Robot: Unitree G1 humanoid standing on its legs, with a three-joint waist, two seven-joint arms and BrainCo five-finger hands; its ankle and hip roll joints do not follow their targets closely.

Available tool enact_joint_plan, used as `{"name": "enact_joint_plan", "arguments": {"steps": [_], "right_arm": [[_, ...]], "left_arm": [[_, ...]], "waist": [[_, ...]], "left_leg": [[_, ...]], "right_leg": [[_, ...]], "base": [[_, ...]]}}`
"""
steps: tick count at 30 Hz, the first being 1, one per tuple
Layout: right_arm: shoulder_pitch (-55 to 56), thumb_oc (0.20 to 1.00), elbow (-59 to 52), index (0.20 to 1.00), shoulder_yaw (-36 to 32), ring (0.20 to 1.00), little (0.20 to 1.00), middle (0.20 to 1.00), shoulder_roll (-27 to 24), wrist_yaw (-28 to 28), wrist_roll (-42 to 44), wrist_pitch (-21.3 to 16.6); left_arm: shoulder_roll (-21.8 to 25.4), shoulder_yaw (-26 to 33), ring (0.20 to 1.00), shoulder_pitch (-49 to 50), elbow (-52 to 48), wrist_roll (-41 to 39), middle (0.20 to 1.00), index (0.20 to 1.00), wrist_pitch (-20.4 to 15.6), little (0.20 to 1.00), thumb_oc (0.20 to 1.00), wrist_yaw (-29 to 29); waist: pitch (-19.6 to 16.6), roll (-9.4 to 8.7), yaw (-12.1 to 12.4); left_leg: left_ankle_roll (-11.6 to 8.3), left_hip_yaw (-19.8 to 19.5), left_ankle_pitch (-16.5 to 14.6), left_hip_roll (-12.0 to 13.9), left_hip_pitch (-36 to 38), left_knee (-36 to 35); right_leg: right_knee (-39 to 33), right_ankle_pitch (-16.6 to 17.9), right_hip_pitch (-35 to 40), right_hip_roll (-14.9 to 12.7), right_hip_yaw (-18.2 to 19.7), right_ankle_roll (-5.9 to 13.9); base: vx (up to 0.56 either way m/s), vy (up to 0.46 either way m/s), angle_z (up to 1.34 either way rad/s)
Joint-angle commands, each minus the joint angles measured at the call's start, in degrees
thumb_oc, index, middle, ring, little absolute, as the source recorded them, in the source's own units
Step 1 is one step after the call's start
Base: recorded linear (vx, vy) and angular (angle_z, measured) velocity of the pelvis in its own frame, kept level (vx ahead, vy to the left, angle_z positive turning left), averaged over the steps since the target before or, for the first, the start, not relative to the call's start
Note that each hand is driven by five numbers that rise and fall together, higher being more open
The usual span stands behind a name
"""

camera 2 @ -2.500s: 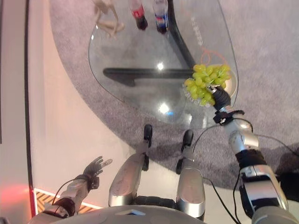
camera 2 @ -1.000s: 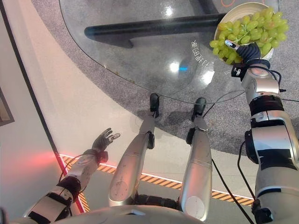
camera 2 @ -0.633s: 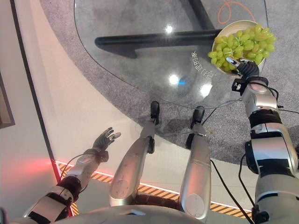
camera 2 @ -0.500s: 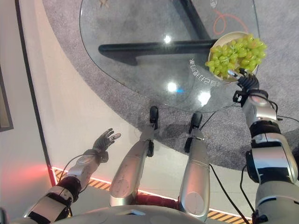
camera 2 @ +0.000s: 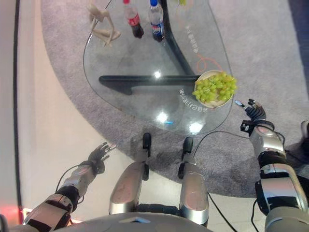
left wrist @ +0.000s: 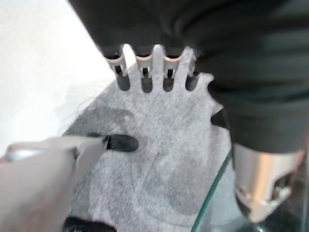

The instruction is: Pick up fruits into the plate

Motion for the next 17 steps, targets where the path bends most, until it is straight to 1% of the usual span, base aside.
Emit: {"name": "enact_joint_plan", "arguments": {"steps": [1, 2, 3, 6, 7, 8, 9, 10, 11, 12, 14, 17], "right_arm": [[4.9, 1.0, -2.4, 1.0, 0.7, 1.0, 1.0, 1.0, 1.7, 1.6, -1.3, -3.4], [8.5, 1.0, -2.7, 1.0, 0.8, 1.0, 1.0, 1.0, 3.5, 3.3, -1.7, -4.6], [9.6, 1.0, -2.8, 1.0, 0.9, 1.0, 1.0, 1.0, 4.3, 3.7, -2.0, -4.9], [15.2, 1.0, 0.5, 1.0, 1.6, 1.0, 1.0, 1.0, 9.7, 6.5, -0.8, -6.0], [17.0, 1.0, 3.1, 1.0, 1.8, 1.0, 1.0, 1.0, 12.2, 7.3, -0.3, -6.8], [17.9, 1.0, 4.5, 1.0, 2.1, 1.0, 1.0, 1.0, 13.7, 7.3, -0.3, -7.5], [19.5, 1.0, 7.8, 1.0, 2.4, 1.0, 1.0, 1.0, 16.0, 9.3, -0.5, -7.1], [20.7, 1.0, 12.0, 1.0, 2.8, 1.0, 1.0, 1.0, 17.8, 10.8, -2.7, -7.8], [20.7, 1.0, 12.1, 1.0, 2.8, 1.0, 1.0, 1.0, 17.8, 10.9, -2.7, -7.8], [21.9, 1.0, 17.0, 1.0, 3.7, 1.0, 1.0, 1.0, 19.8, 12.1, -4.0, -7.1], [22.9, 1.0, 20.4, 1.0, 3.4, 1.0, 1.0, 1.0, 21.3, 12.6, -3.8, -6.3], [24.1, 1.0, 22.3, 1.0, 3.2, 1.0, 1.0, 1.0, 22.6, 10.8, -6.1, -5.5]], "left_arm": [[-0.7, 0.9, 1.0, 1.0, 4.0, 3.2, 1.0, 1.0, -1.3, 1.0, 1.0, -1.9], [-1.2, 1.0, 1.0, 1.9, 4.0, 3.2, 1.0, 1.0, -1.0, 1.0, 1.0, -2.2], [-1.4, 1.3, 1.0, 2.3, 4.0, 3.2, 1.0, 1.0, -1.0, 1.0, 1.0, -2.1], [-2.4, 3.5, 1.0, 4.6, 4.8, 4.0, 1.0, 1.0, -0.6, 1.0, 1.0, -2.2], [-2.9, 4.3, 1.0, 5.3, 5.7, 5.3, 1.0, 1.0, -0.5, 1.0, 1.0, -2.2], [-3.2, 4.6, 1.0, 5.7, 6.2, 5.9, 1.0, 1.0, -0.5, 1.0, 1.0, -2.3], [-3.9, 5.2, 1.0, 6.5, 7.5, 6.8, 1.0, 1.0, -0.5, 1.0, 1.0, -2.5], [-4.5, 5.8, 1.0, 7.1, 9.0, 8.2, 1.0, 1.0, -0.6, 1.0, 1.0, -3.0], [-4.5, 5.8, 1.0, 7.1, 9.0, 8.2, 1.0, 1.0, -0.7, 1.0, 1.0, -3.0], [-5.5, 6.1, 1.0, 7.9, 10.6, 8.9, 1.0, 1.0, -0.3, 1.0, 1.0, -3.3], [-6.2, 7.0, 1.0, 8.8, 11.7, 9.6, 1.0, 1.0, 0.8, 1.0, 1.0, -3.8], [-7.2, 7.8, 1.0, 10.1, 12.5, 10.6, 1.0, 1.0, 1.4, 1.0, 1.0, -2.7]], "waist": [[-4.8, -1.97, 0.0], [-6.0, -2.22, -0.2], [-6.4, -2.29, -0.2], [-9.5, -2.76, -0.1], [-10.7, -2.9, 0.1], [-11.4, -2.91, 0.1], [-12.7, -2.91, 0.2], [-14.2, -2.73, 0.4], [-14.2, -2.73, 0.4], [-16.1, -2.27, 0.6], [-17.6, -1.69, 0.5], [-18.8, -1.03, 0.1]], "left_leg": [[0.07, 4.6, -9.0, -1.0, 3.1, 4.0], [0.16, 4.8, -9.2, -1.0, 3.9, 4.0], [0.19, 4.8, -9.3, -1.0, 4.2, 4.0], [0.33, 5.1, -9.8, -1.2, 6.4, 4.2], [0.44, 5.1, -10.1, -1.2, 7.2, 4.2], [0.46, 5.1, -10.2, -1.2, 7.6, 4.2], [0.53, 5.3, -10.5, -1.2, 8.6, 4.1], [0.64, 5.5, -10.8, -1.2, 9.7, 3.9], [0.64, 5.5, -10.8, -1.2, 9.7, 3.9], [0.71, 6.0, -11.0, -1.1, 11.4, 3.2], [0.76, 6.1, -11.2, -1.2, 13.0, 2.4], [0.92, 6.5, -11.6, -1.3, 14.5, 1.9]], "right_leg": [[1.5, -1.0, 1.2, -2.2, -0.7, 2.33], [1.1, -1.0, 2.2, -2.4, -0.7, 2.47], [1.0, -1.0, 2.5, -2.5, -0.7, 2.5], [0.0, -1.0, 5.3, -3.0, -0.8, 2.72], [-0.3, -1.0, 6.3, -3.2, -0.9, 2.74], [-0.5, -1.0, 6.8, -3.2, -0.9, 2.78], [-0.9, -1.1, 8.0, -3.4, -1.0, 2.82], [-1.3, -1.3, 9.1, -3.5, -1.1, 2.83], [-1.3, -1.3, 9.2, -3.4, -1.1, 2.84], [-2.0, -1.4, 10.8, -3.5, -1.4, 2.86], [-2.6, -1.8, 12.4, -3.3, -1.3, 2.78], [-2.9, -2.2, 13.8, -3.3, -1.1, 2.63]], "base": [[0.09, 0.03, 0.1], [0.09, 0.024, 0.11], [0.1, 0.024, 0.12], [0.14, 0.005, 0.08], [0.14, -0.005, 0.12], [0.18, 0.008, 0.15], [0.21, 0.032, 0.1], [0.17, 0.031, 0.04], [0.22, 0.056, -0.03], [0.19, 0.064, -0.04], [0.18, 0.083, -0.02], [0.08, 0.072, 0.0]]}}
